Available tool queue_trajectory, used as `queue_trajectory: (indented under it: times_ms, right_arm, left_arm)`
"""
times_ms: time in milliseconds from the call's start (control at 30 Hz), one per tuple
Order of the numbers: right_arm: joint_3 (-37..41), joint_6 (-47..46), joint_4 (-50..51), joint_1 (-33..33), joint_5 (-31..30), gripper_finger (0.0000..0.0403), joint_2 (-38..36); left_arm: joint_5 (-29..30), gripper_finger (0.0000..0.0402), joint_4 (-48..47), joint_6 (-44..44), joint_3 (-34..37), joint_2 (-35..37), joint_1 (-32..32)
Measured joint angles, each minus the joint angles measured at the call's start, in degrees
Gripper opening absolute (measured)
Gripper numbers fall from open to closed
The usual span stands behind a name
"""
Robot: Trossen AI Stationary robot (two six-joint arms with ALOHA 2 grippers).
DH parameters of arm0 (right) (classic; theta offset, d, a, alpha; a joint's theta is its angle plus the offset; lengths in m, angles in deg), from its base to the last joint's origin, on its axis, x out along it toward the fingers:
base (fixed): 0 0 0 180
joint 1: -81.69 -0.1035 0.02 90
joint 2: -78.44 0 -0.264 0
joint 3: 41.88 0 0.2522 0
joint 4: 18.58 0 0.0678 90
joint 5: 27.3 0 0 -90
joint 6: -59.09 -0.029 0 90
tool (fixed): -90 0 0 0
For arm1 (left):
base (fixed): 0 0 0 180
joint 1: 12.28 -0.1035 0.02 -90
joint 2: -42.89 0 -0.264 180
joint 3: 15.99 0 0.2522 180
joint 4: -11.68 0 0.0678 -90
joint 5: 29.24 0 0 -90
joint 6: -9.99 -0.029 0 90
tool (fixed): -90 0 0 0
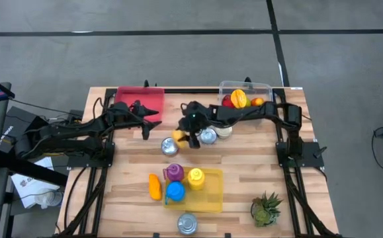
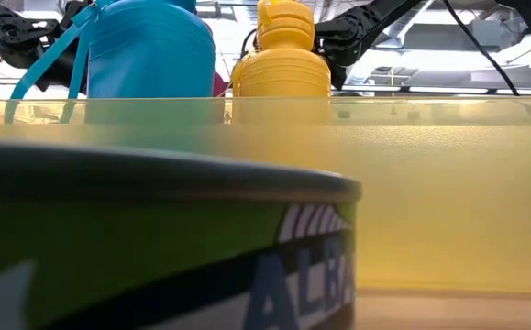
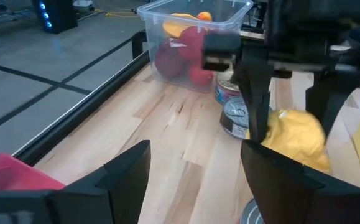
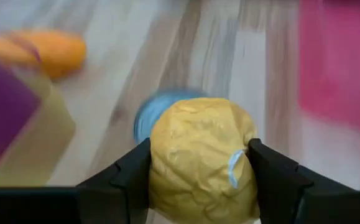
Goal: Pick & Place Food Item
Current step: Put the pear into the red bin
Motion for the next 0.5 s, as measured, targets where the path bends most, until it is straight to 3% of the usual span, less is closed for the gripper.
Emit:
queue_trajectory:
  times_ms: [167,367,500]
  right_arm:
    - [-0.02,-2.39,-9.47,1.70,5.16,0.0202,0.02]
    - [1.03,-4.26,-20.34,3.77,6.14,0.0202,0.04]
    - [0.98,-4.47,-22.98,5.23,5.21,0.0202,0.02]
  left_arm:
    - [-0.02,0.0241,-0.03,-1.34,0.07,2.63,-0.17]
    - [-0.12,0.0241,-1.77,-3.79,0.09,8.37,-0.28]
    - [-5.30,0.0241,-3.38,-3.72,0.09,11.69,-0.28]
